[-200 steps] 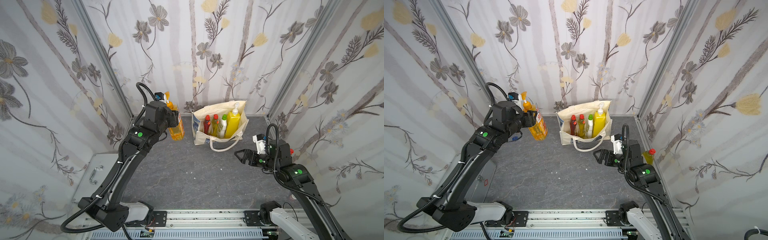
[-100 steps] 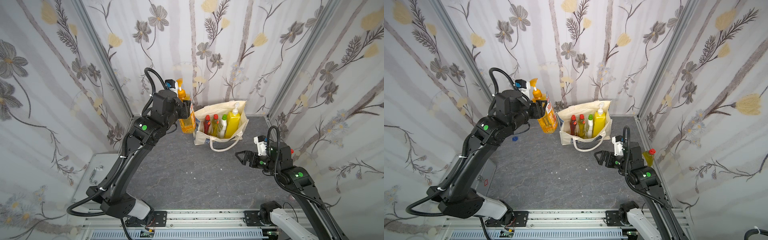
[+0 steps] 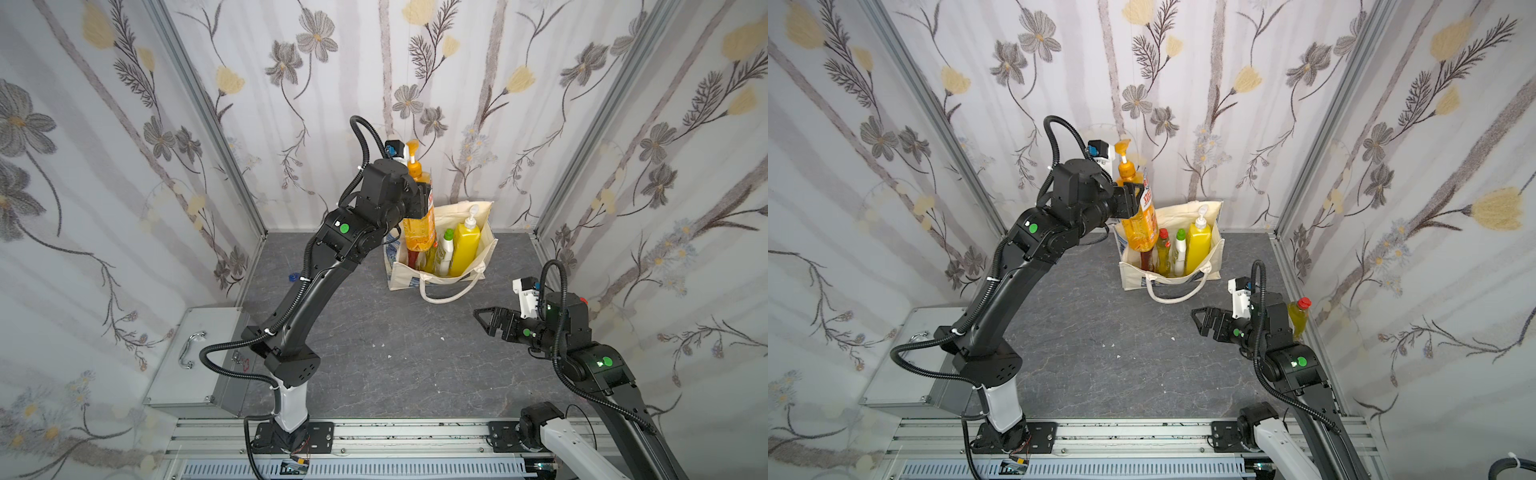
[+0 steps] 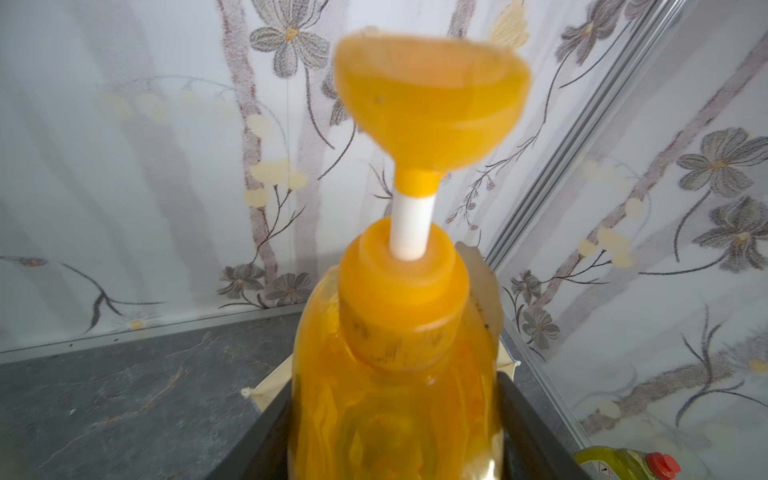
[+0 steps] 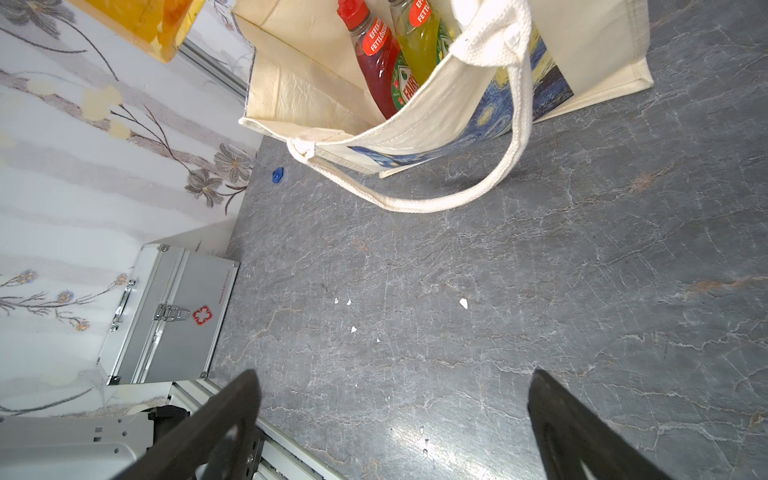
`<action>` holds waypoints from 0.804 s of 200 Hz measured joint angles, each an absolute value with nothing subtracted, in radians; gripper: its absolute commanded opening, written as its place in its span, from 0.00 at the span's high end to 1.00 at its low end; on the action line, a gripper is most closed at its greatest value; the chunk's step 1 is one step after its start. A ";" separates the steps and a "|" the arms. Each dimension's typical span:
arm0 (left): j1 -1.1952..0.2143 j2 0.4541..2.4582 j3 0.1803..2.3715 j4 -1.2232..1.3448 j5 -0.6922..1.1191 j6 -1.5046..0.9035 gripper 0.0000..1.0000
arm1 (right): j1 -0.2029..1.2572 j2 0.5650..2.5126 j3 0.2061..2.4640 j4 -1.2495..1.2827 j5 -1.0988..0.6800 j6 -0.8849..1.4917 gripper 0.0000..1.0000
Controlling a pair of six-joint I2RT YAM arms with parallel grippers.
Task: Pack dish soap into the shopping bag
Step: Place the bottle of dish soap in the shopping bag.
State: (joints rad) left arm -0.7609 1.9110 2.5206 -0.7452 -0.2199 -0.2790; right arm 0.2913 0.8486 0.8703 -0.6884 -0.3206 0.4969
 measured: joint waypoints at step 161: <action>-0.791 2.080 2.447 -0.730 -0.347 -0.200 0.51 | 0.278 0.753 0.889 -0.797 -0.286 0.467 0.00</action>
